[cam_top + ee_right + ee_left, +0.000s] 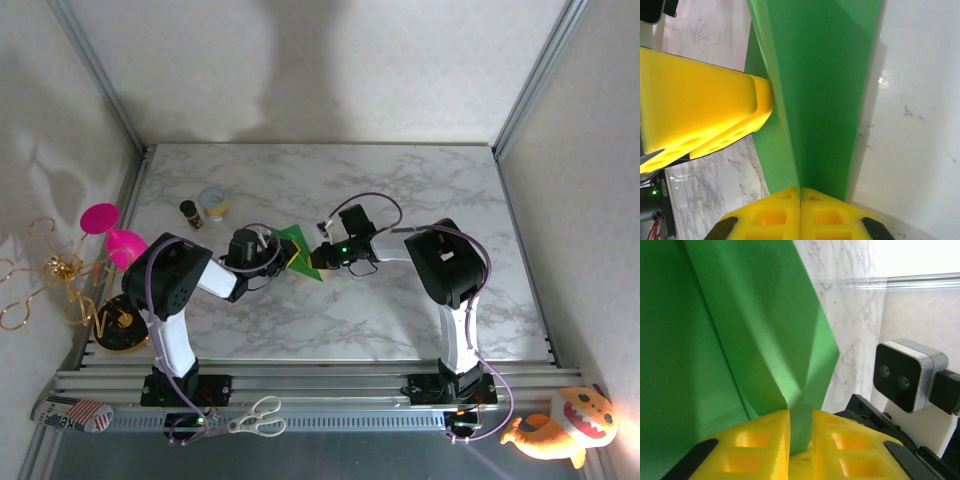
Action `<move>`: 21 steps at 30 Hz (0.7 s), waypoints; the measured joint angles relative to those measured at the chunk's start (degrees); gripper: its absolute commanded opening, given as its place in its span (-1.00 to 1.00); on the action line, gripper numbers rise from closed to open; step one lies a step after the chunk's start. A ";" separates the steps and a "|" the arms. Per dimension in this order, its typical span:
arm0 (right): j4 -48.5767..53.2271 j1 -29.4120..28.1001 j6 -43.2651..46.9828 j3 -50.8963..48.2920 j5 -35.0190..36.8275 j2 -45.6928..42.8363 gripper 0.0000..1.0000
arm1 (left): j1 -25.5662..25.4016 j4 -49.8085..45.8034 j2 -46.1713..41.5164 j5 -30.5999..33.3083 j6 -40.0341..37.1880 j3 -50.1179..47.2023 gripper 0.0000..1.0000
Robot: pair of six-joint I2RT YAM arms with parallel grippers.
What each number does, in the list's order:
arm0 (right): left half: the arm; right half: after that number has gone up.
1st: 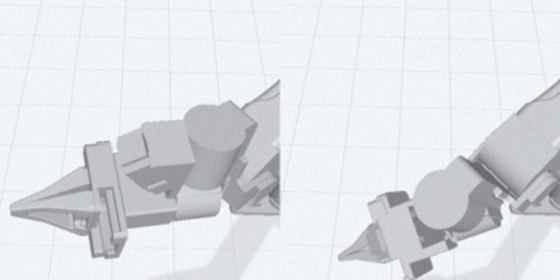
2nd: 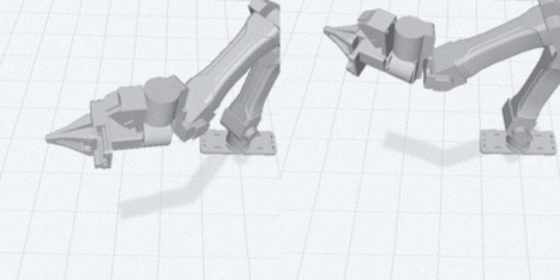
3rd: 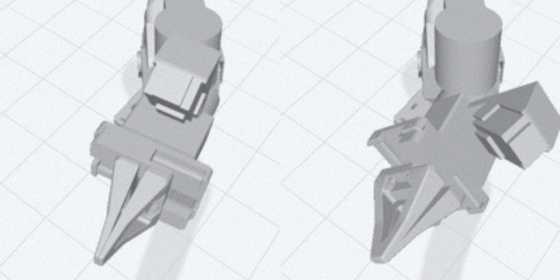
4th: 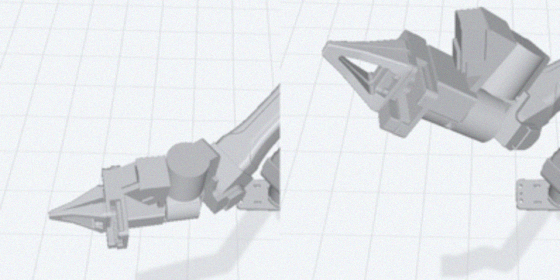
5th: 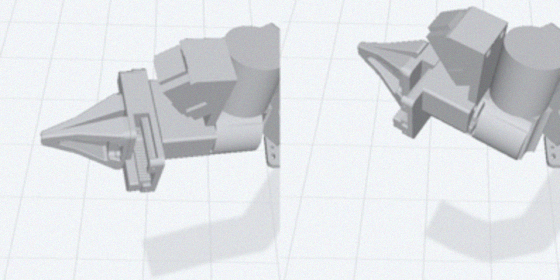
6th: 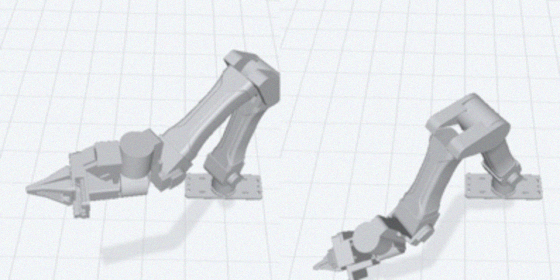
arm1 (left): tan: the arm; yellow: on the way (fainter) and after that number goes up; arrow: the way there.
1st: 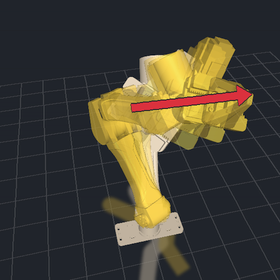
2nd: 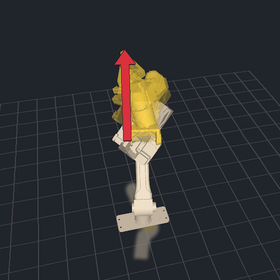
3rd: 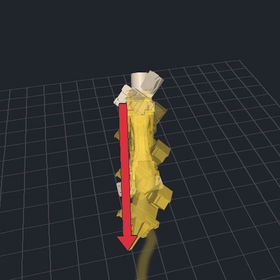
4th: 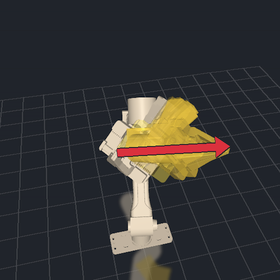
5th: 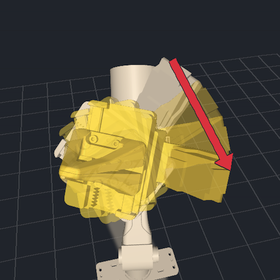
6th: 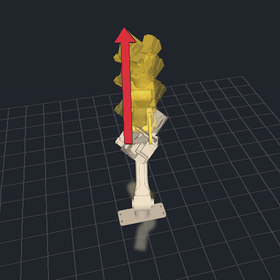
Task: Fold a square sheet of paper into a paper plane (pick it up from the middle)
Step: Fourth fold the wing at the center of the table.
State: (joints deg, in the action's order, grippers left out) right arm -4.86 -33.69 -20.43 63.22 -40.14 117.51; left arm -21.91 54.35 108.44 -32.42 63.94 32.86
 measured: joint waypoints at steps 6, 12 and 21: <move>0.00 0.00 0.00 0.02 0.00 0.02 -0.84 | 0.02 3.06 1.66 -0.92 1.49 0.02 -0.66; 0.22 0.00 0.00 0.17 0.00 0.04 -0.81 | 0.00 3.58 2.73 -1.07 1.68 0.09 -0.68; 0.68 0.00 -0.09 0.42 -0.07 0.04 -0.76 | 0.00 2.03 3.08 -1.05 1.64 0.57 -0.67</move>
State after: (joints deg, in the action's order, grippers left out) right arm -4.19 -33.69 -20.51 63.64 -40.21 117.56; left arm -21.91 56.38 111.53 -33.47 65.58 33.43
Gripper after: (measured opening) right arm 0.113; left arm 0.162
